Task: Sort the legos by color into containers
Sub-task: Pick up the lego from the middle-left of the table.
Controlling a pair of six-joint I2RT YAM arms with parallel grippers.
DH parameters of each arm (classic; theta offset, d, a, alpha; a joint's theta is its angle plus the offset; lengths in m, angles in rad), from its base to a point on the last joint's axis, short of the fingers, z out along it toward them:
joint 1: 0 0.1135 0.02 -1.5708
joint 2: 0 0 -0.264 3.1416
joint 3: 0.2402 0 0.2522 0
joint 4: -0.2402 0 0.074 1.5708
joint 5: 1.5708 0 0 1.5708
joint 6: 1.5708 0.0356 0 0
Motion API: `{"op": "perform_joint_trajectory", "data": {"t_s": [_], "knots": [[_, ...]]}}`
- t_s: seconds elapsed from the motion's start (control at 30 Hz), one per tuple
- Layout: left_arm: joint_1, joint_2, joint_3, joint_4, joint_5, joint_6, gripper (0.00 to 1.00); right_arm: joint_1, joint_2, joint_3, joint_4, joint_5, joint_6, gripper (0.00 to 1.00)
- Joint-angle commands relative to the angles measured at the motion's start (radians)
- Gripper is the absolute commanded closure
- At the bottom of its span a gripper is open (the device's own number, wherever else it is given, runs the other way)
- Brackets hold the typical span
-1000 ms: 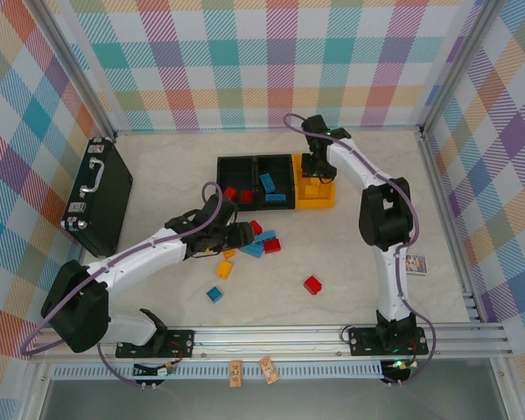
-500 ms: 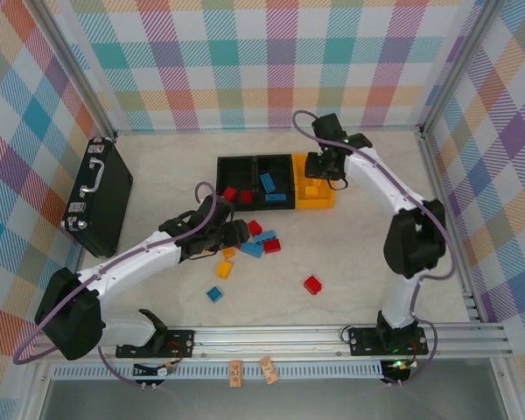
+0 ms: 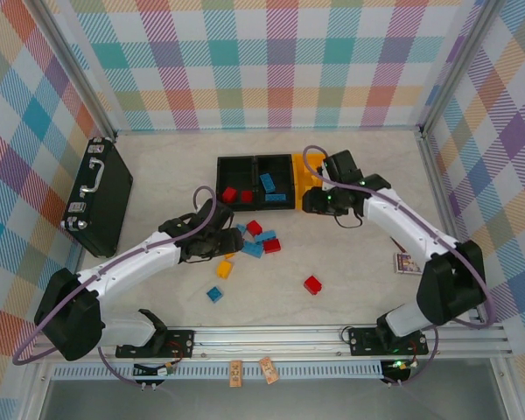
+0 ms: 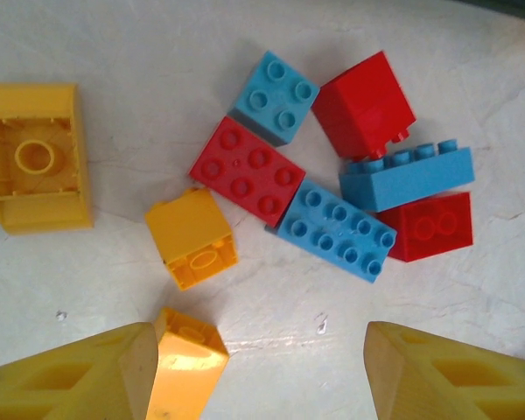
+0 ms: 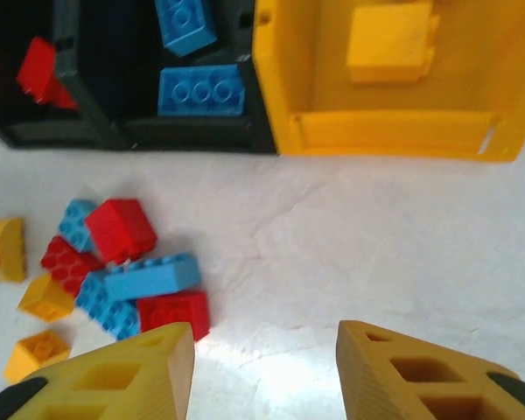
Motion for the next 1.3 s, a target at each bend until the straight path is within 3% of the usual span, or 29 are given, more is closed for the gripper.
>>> {"op": "perform_joint_trajectory", "data": {"t_s": [0.0, 0.33, 0.6, 0.93, 1.03, 1.27], "knots": [[-0.013, -0.014, -0.019, -0.076, 0.024, 0.056, 0.36, 0.024, -0.071, -0.056, 0.060, -0.102, 0.020, 0.53], [-0.018, 0.058, -0.054, -0.102, 0.070, 0.122, 0.35, 0.064, -0.206, -0.261, 0.119, -0.145, 0.088, 0.51], [-0.053, 0.158, -0.074, -0.057, 0.052, 0.126, 0.35, 0.072, -0.203, -0.347, 0.167, -0.162, 0.127, 0.51], [-0.066, 0.212, -0.060, -0.050, -0.008, 0.134, 0.57, 0.081, -0.188, -0.382, 0.213, -0.171, 0.154, 0.51], [-0.067, 0.212, -0.057, -0.058, -0.008, 0.138, 0.68, 0.081, -0.190, -0.385, 0.213, -0.168, 0.155, 0.51], [-0.069, 0.129, -0.016, -0.110, -0.008, 0.126, 0.73, 0.081, -0.224, -0.387, 0.207, -0.169, 0.163, 0.51]]}}
